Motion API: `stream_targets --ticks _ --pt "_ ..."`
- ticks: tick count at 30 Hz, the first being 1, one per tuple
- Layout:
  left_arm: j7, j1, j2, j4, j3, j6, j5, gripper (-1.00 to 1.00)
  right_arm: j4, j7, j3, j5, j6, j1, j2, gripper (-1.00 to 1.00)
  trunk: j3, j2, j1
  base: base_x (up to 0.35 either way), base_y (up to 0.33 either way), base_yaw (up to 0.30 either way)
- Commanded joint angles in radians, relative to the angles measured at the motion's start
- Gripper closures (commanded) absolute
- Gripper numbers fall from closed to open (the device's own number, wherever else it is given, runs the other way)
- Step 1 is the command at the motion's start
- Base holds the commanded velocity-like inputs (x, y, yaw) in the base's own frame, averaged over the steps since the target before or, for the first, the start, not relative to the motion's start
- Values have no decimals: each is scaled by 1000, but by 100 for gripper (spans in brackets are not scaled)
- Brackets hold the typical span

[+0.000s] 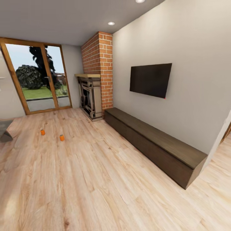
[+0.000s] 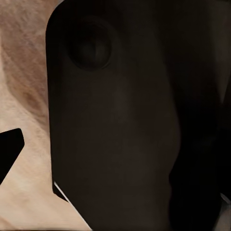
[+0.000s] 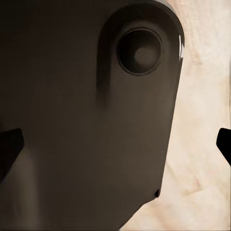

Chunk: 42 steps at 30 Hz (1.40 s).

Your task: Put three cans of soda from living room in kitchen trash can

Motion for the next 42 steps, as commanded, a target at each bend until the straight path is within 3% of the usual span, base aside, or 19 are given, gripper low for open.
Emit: stream_targets --ticks 1,4,5,18,24,29,30,32,33,34,37,39,42 --pt "0 0 0 0 3 0 0 -100 0 -2 0 6 0 0 0 -100 -1 0 0 0 0 275" --pt "0 0 0 -2 7 0 0 -100 0 -4 -1 23 0 0 1 -100 -4 0 0 0 0 269" --pt "0 -1 0 -4 8 0 0 -100 0 -4 -1 71 0 0 1 -100 -5 0 0 0 0 265" --pt "-7 -2 -12 -70 25 3 0 -100 -31 -5 -1 75 1 -1 1 -100 -17 0 0 0 0 256" --pt "-8 -2 -13 -85 58 4 1 -100 -39 -2 -1 75 2 -3 0 -100 -24 0 0 0 0 252" --pt "-15 -2 -10 -165 108 23 32 -100 -40 3 -2 70 38 -23 -2 -100 -29 0 0 0 0 246" --pt "-16 -3 -10 -188 114 40 37 -100 -40 3 -3 69 67 -41 -2 -100 -30 0 0 0 0 237" --pt "-17 -10 -7 -278 122 151 45 -100 -40 4 -8 63 199 -113 -2 -100 -32 0 0 0 0 230" --pt "-17 -11 -6 -297 123 174 46 -100 -40 4 -8 62 220 -124 -2 -100 -33 0 0 0 0 229" --pt "-17 -14 -6 -387 125 272 49 -100 -41 4 -10 61 279 -168 -2 -100 -34 0 0 0 0 228" --pt "-17 -16 -10 -490 127 379 55 -100 -41 4 -12 59 308 -211 -2 -100 -38 0 0 0 0 222" --pt "-15 -17 -17 -613 128 501 96 -100 -42 5 -14 58 333 -263 1 -100 -41 0 0 0 0 208" --pt "-12 -17 -20 -682 127 551 158 -100 -42 5 -15 58 365 -300 5 -100 -44 0 0 0 0 202"
